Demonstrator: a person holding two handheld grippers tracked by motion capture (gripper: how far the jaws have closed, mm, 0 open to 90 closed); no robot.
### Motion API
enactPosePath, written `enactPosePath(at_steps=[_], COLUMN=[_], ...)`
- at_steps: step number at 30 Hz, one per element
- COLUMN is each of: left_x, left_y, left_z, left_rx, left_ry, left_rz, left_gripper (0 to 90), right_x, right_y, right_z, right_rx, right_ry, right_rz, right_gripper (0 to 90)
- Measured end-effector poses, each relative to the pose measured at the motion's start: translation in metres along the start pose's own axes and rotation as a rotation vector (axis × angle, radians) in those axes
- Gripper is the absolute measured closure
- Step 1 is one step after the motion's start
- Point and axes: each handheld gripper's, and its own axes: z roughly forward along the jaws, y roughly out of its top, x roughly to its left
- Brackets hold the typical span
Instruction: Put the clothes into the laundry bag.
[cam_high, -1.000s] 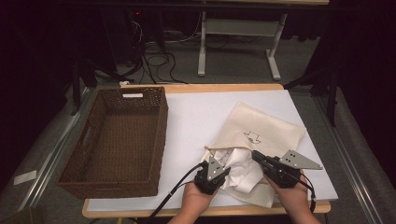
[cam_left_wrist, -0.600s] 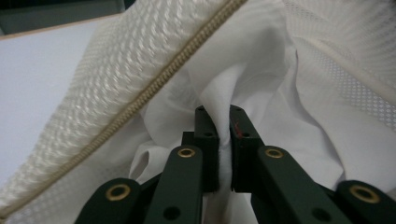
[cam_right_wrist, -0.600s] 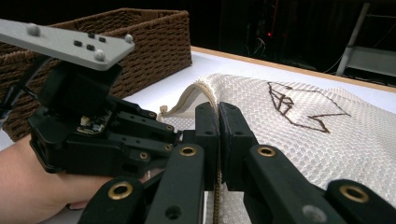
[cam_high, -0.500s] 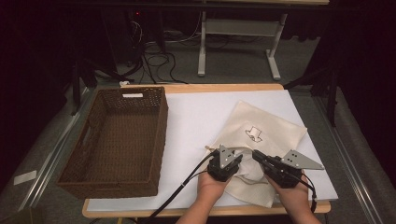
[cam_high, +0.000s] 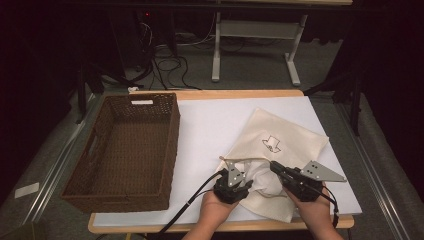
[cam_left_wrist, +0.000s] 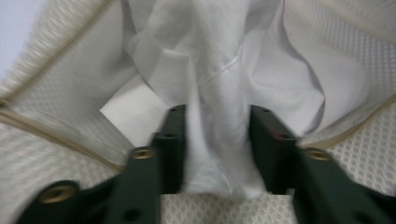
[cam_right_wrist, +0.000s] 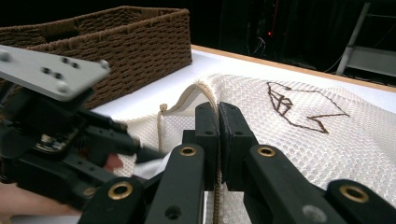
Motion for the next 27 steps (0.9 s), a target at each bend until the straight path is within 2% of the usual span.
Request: enactPosePath(at_steps=[1,3,7,11,15,20,27], left_x=[0.000,-0.001,-0.002,-0.008,-0.012,-0.014,-0.018], left_y=[0.001,0.004,0.017,0.032,0.040,0.042,0.036], left_z=[0.001,0.003,0.007,0.017,0.029,0.040,0.039], left_rx=[0.007,-0.010,-0.082,-0.148,-0.185,-0.193,-0.180], left_ry=[0.004,0.006,0.029,0.035,0.037,0.042,0.044], left_rz=[0.006,0.000,0.002,0.002,-0.010,-0.015,0.000], left_gripper=[80.8,84.4,85.3,85.3,85.2,84.5,81.3], right_x=[0.000,0.000,-0.001,-0.002,-0.004,-0.005,-0.003], right_y=[0.000,0.000,0.000,-0.001,-0.001,-0.002,-0.004], right_z=[0.000,0.000,-0.002,-0.002,-0.001,-0.002,-0.001], right_rx=[0.000,-0.001,-0.005,-0.007,-0.007,-0.003,0.007], right_ry=[0.001,0.000,-0.010,-0.006,-0.009,-0.007,-0.005], right_rz=[0.001,0.003,0.009,0.008,0.012,0.018,0.016], right_gripper=[88.0,88.0,88.0,88.0,88.0,87.9,88.0])
